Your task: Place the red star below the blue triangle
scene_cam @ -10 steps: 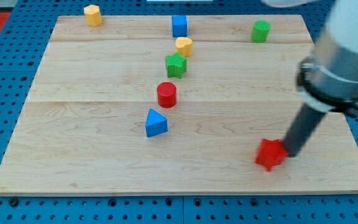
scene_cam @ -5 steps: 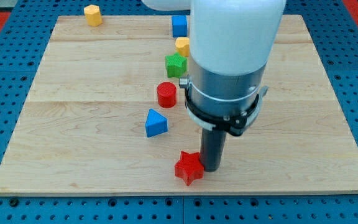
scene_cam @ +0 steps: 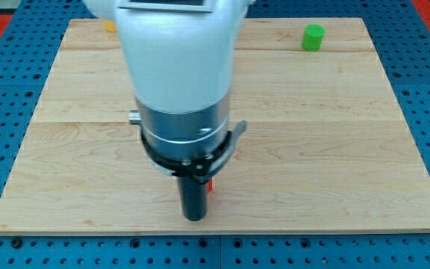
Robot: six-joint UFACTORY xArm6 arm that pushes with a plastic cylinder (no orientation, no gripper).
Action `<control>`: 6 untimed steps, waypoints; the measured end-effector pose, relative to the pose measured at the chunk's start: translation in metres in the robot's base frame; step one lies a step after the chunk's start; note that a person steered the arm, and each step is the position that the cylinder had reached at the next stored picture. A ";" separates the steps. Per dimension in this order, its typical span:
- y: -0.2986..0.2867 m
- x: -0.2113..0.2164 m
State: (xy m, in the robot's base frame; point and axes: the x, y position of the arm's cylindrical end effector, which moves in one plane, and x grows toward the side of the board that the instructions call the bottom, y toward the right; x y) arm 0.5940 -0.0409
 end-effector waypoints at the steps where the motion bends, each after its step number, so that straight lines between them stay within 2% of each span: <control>1: -0.052 0.000; 2: -0.100 -0.002; 3: -0.106 -0.047; 5: -0.041 -0.100; 6: -0.025 -0.108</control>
